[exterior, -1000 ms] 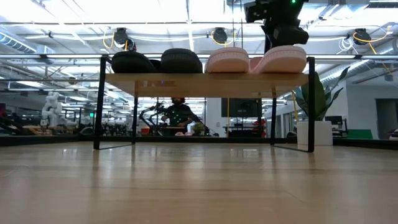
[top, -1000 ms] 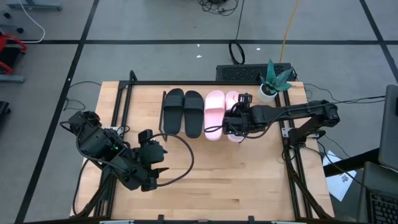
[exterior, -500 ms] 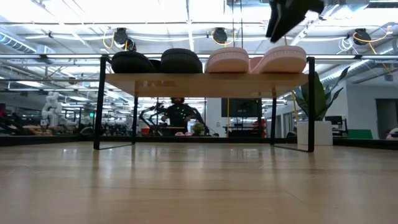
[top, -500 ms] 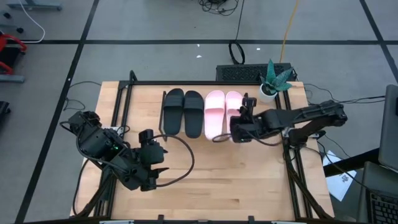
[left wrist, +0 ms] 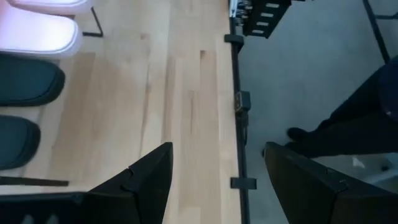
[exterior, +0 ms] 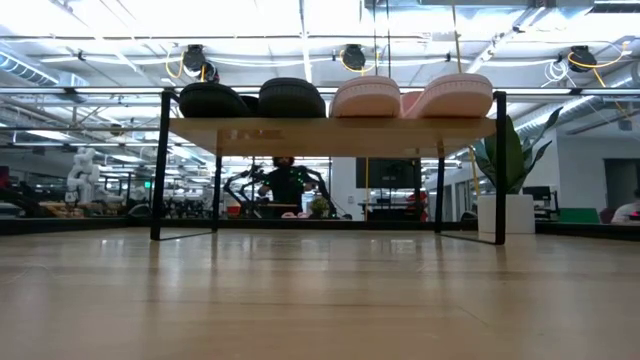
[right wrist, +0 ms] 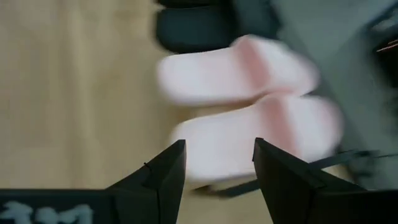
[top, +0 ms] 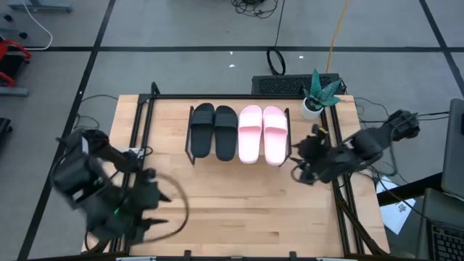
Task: Pick and place slides into the shelf
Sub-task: Return to Home Position
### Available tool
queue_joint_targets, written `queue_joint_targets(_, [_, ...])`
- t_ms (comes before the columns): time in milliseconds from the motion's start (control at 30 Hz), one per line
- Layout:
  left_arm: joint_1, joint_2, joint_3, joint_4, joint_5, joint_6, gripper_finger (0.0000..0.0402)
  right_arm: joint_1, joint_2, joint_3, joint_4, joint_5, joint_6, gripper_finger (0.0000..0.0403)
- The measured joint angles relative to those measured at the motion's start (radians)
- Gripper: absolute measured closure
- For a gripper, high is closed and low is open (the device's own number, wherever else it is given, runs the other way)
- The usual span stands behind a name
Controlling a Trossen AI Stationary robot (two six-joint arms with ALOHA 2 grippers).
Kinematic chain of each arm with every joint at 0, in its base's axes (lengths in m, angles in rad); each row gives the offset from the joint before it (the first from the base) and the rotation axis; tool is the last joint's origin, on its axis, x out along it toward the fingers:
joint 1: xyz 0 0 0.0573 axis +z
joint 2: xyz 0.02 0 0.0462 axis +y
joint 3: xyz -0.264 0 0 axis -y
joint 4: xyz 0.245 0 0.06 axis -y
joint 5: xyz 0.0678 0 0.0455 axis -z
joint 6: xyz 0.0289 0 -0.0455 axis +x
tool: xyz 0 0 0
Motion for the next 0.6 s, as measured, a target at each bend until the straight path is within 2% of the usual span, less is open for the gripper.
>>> queue_joint_targets(100, [-0.068, 0.012, -0.030, 0.001, -0.058, -0.093, 0.0149, 0.049, -0.047, 0.000, 0.014, -0.101, 0.071, 0.0225])
queue_joint_targets(233, [-0.117, 0.015, -0.160, 0.118, -0.067, -0.191, 0.0149, 0.146, -0.080, -0.022, 0.128, -0.087, 0.067, 0.0225])
queue_joint_targets(333, [-0.129, 0.017, -0.280, 0.288, -0.068, -0.165, 0.0149, 0.204, -0.093, -0.069, 0.223, -0.035, 0.052, 0.0225])
queue_joint_targets(433, [-0.131, 0.017, -0.387, 0.440, -0.121, -0.112, 0.0149, 0.240, -0.104, -0.136, 0.291, 0.027, 0.066, 0.0225])
queue_joint_targets(600, [-0.058, -0.019, -0.536, 0.563, -0.135, 0.014, 0.0149, 0.230, -0.160, -0.251, 0.350, 0.103, 0.078, 0.0225])
